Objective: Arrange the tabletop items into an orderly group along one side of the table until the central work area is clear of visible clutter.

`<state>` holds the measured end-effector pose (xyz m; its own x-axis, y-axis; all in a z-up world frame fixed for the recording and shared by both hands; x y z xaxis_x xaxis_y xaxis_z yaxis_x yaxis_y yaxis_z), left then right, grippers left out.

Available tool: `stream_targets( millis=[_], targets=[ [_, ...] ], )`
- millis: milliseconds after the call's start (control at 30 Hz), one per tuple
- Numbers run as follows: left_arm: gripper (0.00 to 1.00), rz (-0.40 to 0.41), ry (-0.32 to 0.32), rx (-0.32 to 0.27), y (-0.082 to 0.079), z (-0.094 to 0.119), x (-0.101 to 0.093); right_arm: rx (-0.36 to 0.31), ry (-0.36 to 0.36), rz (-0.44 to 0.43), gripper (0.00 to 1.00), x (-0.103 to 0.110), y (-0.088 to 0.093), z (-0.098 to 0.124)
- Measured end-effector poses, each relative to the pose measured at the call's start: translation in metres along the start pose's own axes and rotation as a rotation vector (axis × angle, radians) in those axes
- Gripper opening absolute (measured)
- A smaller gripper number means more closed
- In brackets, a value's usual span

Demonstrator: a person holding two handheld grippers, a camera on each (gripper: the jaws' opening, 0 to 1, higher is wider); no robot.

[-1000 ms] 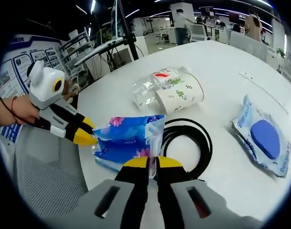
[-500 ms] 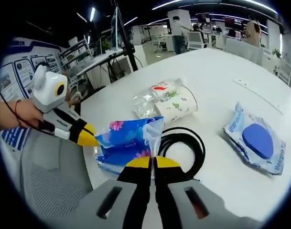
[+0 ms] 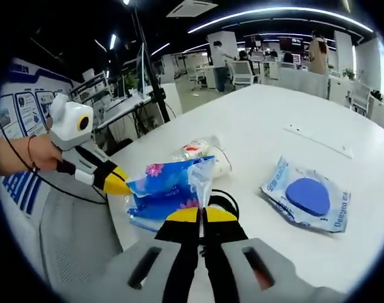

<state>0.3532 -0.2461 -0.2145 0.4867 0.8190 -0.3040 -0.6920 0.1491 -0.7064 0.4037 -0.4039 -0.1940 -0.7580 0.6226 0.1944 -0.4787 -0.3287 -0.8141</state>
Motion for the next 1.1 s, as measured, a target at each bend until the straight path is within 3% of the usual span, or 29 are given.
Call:
stream_targets(
  millis=[567,1100],
  targets=[
    [0.0,-0.188,0.15,-0.022,-0.099,-0.041,-0.057,-0.139,0.188,-0.075,0.0,-0.064,-0.018,0.085],
    [0.0,-0.304,0.269,-0.048,-0.174,-0.098,-0.119,-0.212,0.362,-0.117,0.0,-0.131,-0.022,0.159]
  ],
)
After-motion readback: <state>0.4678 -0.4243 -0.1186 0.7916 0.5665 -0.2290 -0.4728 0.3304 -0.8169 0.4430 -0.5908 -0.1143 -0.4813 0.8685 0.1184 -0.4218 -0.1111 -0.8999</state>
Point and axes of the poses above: the point that each gripper's makers call its tool centre point, and the gripper's own axes: z roughly backward along the fingers, x roughly to its left, y roughly out of its underside, the point moved 4 cm from there along z, roughly backward along the fingers, and after that the axes turned 1 degree about -x, right-handed, at the moved point
